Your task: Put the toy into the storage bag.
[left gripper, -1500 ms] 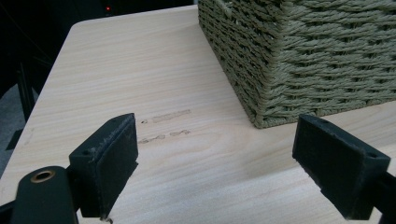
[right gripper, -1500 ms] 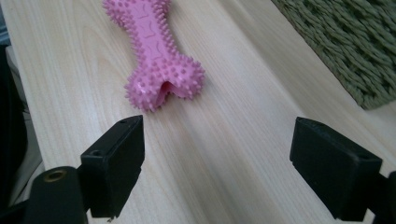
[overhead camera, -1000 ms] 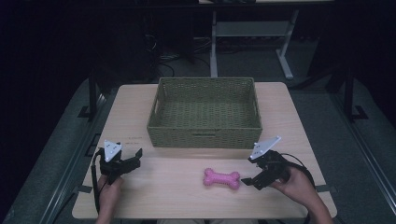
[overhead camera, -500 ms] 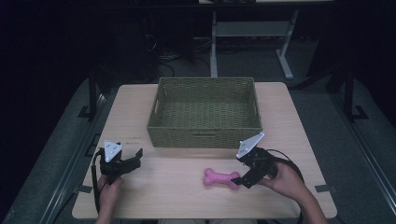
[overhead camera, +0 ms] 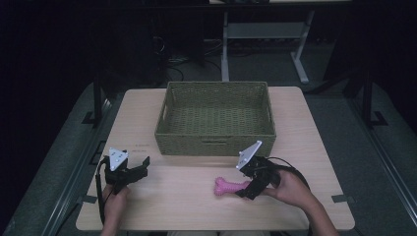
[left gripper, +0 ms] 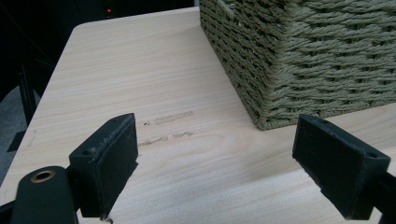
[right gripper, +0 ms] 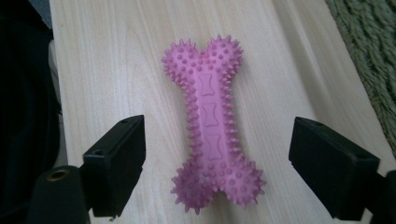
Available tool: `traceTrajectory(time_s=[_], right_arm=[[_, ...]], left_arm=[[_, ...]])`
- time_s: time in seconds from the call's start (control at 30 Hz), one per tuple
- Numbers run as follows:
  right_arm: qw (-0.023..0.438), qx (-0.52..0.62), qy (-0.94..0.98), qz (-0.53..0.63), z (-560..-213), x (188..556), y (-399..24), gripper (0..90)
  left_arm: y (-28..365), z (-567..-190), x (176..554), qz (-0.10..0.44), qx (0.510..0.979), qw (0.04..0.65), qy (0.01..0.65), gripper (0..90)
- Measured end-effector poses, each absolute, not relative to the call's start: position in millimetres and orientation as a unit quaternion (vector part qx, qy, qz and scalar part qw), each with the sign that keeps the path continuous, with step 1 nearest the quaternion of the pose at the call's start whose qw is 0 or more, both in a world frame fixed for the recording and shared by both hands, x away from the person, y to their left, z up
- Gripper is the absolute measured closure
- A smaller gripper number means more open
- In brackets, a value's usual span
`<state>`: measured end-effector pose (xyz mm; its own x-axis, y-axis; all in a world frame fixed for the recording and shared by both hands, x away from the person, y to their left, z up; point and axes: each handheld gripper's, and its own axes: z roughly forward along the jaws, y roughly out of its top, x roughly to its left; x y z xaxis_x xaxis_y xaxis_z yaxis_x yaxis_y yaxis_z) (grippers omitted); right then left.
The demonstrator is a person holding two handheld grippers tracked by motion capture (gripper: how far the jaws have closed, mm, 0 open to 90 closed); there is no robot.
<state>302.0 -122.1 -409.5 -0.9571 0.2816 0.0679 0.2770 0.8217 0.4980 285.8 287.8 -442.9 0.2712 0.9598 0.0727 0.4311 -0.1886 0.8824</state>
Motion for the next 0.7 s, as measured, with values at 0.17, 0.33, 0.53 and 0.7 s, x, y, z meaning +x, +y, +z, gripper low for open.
traceTrajectory(time_s=[0.17,0.33,0.53,0.7], right_arm=[[-0.001,0.134,0.958,0.254,-413.3,302.7,-112.3,21.8],[-0.011,0.13,0.961,0.244,-417.7,304.3,-105.3,22.7],[-0.016,0.126,0.963,0.238,-419.8,305.1,-101.6,26.1],[-0.02,0.123,0.965,0.231,-422.2,306.3,-99.0,29.3]], left_arm=[[287.6,-442.9,285.7,0.336,0.694,0.393,0.5,13.7],[287.9,-443.0,285.8,0.336,0.693,0.394,0.502,13.7],[287.3,-443.0,285.3,0.335,0.693,0.395,0.501,13.7],[287.2,-442.8,285.8,0.336,0.694,0.395,0.499,13.6]])
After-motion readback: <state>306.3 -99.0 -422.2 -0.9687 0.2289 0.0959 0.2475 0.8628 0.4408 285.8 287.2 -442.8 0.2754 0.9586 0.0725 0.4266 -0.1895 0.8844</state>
